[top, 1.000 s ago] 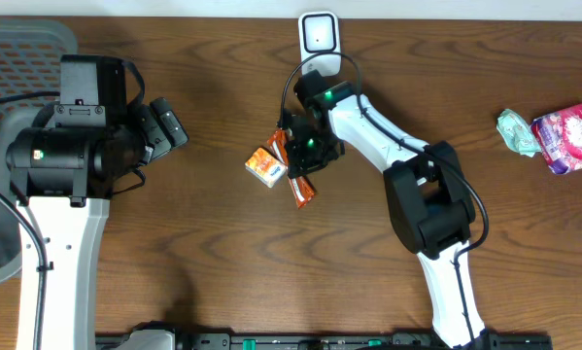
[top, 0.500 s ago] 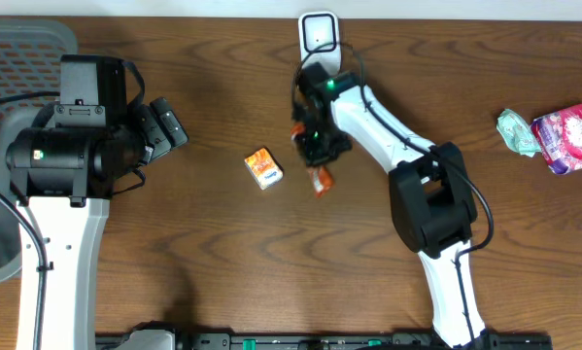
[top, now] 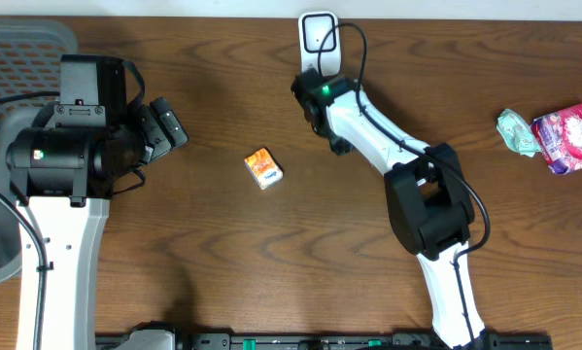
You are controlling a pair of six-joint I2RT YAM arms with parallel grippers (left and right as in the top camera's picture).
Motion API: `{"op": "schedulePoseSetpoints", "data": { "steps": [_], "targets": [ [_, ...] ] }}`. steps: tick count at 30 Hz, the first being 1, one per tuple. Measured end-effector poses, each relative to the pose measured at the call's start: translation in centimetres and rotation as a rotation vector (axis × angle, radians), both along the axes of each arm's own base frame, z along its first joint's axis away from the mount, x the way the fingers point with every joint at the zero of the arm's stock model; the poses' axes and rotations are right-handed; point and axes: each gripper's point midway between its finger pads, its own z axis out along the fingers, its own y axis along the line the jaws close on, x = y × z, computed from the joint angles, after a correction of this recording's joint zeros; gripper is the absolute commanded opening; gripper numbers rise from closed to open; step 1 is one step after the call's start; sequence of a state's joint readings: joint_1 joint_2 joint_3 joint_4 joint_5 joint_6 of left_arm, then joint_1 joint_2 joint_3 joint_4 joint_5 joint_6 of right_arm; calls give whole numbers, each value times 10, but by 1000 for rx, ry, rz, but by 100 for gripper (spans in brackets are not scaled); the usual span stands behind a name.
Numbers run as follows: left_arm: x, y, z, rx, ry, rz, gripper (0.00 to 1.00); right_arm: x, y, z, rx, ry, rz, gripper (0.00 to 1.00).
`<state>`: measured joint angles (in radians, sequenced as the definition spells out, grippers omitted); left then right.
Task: Scan the item barcode
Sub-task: 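Lift the red-orange packet and move it toward the scanner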
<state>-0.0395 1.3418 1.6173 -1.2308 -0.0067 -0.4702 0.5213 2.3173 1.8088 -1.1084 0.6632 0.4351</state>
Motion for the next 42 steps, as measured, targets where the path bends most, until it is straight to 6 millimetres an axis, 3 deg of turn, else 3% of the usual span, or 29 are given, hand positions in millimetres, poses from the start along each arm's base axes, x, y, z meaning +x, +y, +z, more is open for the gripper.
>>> {"op": "schedulePoseSetpoints", "data": {
  "steps": [5,10,13,16,18,21,24,26,28,31,36,42],
  "targets": [
    [0,0,0,0,0,0,97,-14,-2,-14,-11,16,-23,12],
    [0,0,0,0,0,0,98,-26,30,-21,62,37,7,37],
    [0,0,0,0,0,0,98,-30,54,-20,130,53,30,43],
    [0,0,0,0,0,0,98,-28,75,-7,207,58,39,54],
    [0,0,0,0,0,0,98,-20,85,8,256,44,38,66],
    [0,0,0,0,0,0,98,-5,92,36,327,14,28,73],
    [0,0,0,0,0,0,98,12,84,57,390,-3,16,75],
    [0,0,0,0,0,0,98,21,71,63,426,14,12,71],
    [0,0,0,0,0,0,98,25,49,62,461,64,0,59],
    [0,0,0,0,0,0,98,26,17,54,516,134,-33,49],
    [0,0,0,0,0,0,98,15,-24,30,582,232,-123,55],
    [0,0,0,0,0,0,98,3,-21,-3,615,282,-117,60]
  ]
}}
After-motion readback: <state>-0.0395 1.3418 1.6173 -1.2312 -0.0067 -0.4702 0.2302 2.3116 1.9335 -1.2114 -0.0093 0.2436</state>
